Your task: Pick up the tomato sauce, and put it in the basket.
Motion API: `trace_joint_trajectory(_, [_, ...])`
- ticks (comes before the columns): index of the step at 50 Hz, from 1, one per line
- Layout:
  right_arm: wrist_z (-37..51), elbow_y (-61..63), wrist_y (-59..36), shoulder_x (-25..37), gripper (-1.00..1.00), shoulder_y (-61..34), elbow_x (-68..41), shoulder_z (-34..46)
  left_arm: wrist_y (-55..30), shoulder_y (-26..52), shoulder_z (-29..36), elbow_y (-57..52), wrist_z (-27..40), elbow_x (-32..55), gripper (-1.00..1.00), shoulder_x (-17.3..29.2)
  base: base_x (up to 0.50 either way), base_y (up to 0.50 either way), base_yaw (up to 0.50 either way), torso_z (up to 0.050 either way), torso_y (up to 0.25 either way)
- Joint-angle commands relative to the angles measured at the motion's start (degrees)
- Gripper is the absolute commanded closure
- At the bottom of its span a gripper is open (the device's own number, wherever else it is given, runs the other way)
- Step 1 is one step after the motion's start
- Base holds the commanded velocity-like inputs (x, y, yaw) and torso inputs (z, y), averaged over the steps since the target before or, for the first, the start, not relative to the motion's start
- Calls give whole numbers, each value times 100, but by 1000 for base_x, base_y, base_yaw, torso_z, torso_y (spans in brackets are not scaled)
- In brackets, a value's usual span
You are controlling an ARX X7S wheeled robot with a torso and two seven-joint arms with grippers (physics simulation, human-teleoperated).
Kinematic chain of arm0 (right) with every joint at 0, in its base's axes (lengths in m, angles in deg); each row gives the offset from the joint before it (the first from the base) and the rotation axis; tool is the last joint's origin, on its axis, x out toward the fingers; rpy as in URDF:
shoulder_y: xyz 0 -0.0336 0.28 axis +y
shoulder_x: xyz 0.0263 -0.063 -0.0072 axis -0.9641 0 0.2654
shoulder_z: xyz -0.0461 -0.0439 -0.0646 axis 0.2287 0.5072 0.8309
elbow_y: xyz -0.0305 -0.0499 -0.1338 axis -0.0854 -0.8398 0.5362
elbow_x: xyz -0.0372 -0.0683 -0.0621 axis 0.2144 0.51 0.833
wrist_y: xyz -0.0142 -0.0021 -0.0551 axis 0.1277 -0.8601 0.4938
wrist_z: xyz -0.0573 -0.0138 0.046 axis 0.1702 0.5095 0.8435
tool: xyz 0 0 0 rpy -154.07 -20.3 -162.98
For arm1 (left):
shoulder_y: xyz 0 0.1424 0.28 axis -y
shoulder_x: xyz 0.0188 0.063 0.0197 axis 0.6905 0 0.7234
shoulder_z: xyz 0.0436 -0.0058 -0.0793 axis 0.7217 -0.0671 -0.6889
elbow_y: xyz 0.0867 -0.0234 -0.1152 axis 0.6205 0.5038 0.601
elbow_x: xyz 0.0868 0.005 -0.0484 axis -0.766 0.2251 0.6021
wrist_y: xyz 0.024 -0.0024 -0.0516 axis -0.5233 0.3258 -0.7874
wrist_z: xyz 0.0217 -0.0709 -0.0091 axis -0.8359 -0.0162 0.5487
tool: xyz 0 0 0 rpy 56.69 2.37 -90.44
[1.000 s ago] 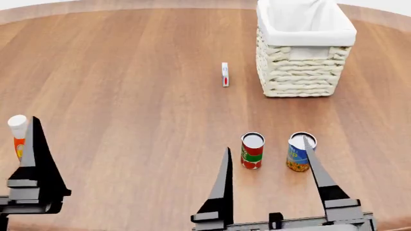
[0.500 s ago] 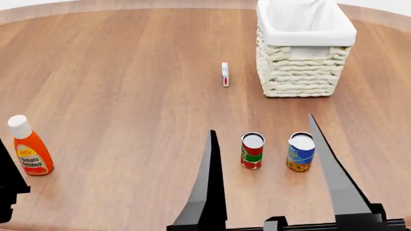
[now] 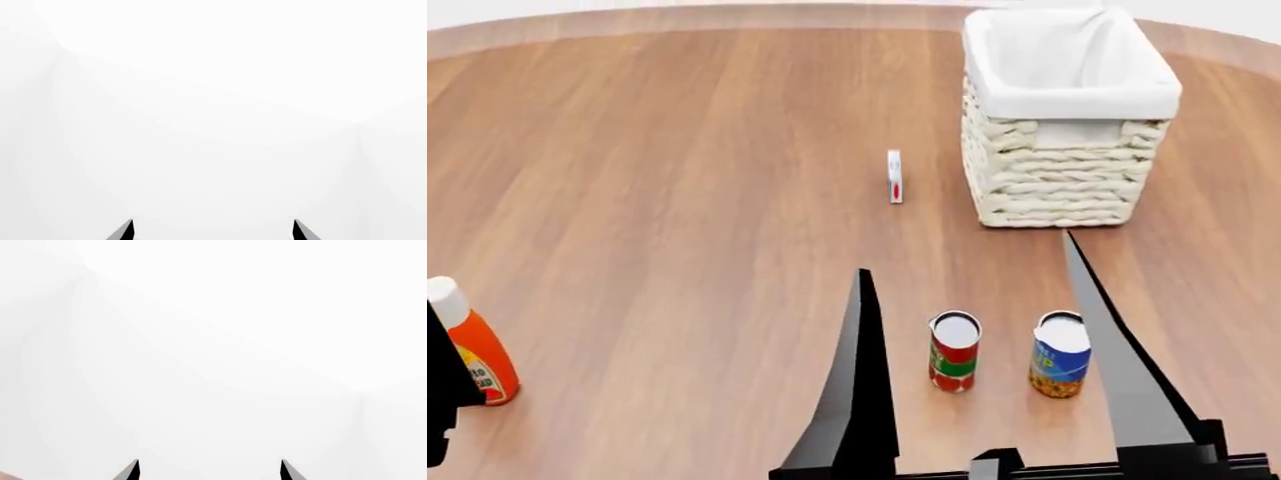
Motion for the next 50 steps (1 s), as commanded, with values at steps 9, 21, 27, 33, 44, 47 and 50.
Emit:
trace_joint_trajectory(9, [64,39,-47,55,-100,-2,33,8,32,-3,81,-25,124,56,-100,92,217,0,0,0,0])
trace_joint_trajectory(21, [84,111,-99,84,-100,27,65,10,39,5,111,-54,194,100,-100,155,217,0,0,0,0])
trace_joint_trajectory(27, [115,106,-99,99,-100,54,42,-9,-14,56,94,-85,257,165,-100,195,217,0,0,0,0])
trace_joint_trajectory(33, [118,123,-122,98,-100,31,55,7,2,56,117,-75,286,188,-100,209,218,0,0,0,0])
trace_joint_trajectory(44, [135,136,-155,102,-100,9,69,32,34,45,138,-87,333,194,-100,265,218,0,0,0,0])
trace_joint_trajectory(47, [146,169,-160,101,-100,32,110,67,54,47,115,-71,351,207,-100,278,216,0,0,0,0])
trace_joint_trajectory(50, [145,177,-173,107,-100,27,111,68,95,-6,137,-80,350,196,-100,283,217,0,0,0,0])
